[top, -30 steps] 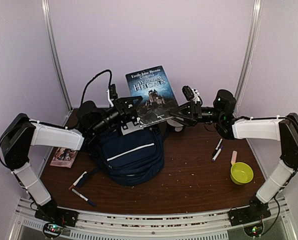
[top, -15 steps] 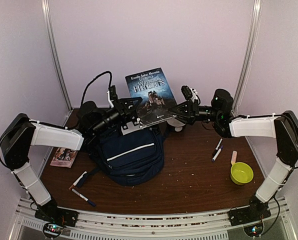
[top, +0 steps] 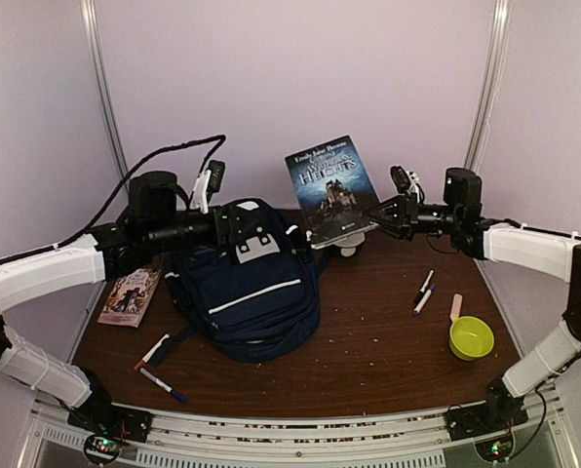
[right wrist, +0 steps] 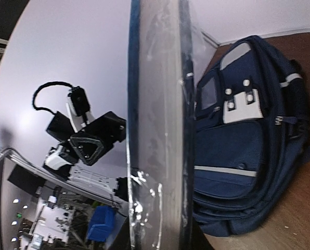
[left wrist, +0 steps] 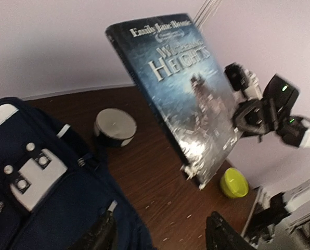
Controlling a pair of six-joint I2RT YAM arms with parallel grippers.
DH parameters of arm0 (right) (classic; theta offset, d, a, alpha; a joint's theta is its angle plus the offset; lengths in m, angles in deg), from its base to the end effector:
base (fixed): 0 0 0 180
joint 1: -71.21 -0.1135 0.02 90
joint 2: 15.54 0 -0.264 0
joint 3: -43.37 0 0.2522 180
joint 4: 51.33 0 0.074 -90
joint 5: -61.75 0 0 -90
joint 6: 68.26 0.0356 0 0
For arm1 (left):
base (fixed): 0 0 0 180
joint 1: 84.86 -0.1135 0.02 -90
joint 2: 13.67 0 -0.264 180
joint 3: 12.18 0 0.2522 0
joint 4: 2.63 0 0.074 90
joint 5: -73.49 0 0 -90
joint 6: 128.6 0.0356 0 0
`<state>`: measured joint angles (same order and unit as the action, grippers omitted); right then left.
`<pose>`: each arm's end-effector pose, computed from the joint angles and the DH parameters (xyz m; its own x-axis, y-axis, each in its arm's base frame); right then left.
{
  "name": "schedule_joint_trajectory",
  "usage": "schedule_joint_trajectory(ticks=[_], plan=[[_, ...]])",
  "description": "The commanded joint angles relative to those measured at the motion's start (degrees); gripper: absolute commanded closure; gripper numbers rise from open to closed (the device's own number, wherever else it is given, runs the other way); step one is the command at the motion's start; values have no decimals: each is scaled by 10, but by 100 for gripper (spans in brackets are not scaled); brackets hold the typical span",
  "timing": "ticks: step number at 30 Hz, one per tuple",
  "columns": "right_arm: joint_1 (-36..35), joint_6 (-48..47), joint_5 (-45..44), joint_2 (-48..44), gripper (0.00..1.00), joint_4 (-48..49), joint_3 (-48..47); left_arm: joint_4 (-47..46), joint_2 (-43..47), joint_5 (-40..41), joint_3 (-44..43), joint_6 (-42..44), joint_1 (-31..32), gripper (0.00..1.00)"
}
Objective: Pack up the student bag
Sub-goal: Pass from the left arm to the right, then pick up the largest pocket of the bag from the student bag.
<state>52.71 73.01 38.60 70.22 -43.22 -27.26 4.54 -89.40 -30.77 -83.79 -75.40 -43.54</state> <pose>0.3038 0.1362 0.3002 -0.8449 0.0407 -0.5333 -0.5291 0.0823 0.8446 0.2292 -0.2132 0.3300 -0.6097 -0.2370 -0.7563 0.5696 0.5326 -0.6260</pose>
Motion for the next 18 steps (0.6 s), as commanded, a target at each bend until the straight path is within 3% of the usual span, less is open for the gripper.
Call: schedule_joint_trajectory(ticks=[1,4,8,15,18], plan=[[9,-319,-46,-81,100,-326,-38,302,6,134,-14,222,25,41],[11,-406,-63,-103,100,-432,-39,353,-3,213,-9,288,69,41],[16,-489,-68,-114,100,-556,-51,371,-30,243,-11,342,121,40],[42,-476,-98,-157,100,-545,-13,384,-101,195,-46,387,164,42],[48,-485,-95,-162,100,-555,-12,415,-151,199,-78,395,177,48]])
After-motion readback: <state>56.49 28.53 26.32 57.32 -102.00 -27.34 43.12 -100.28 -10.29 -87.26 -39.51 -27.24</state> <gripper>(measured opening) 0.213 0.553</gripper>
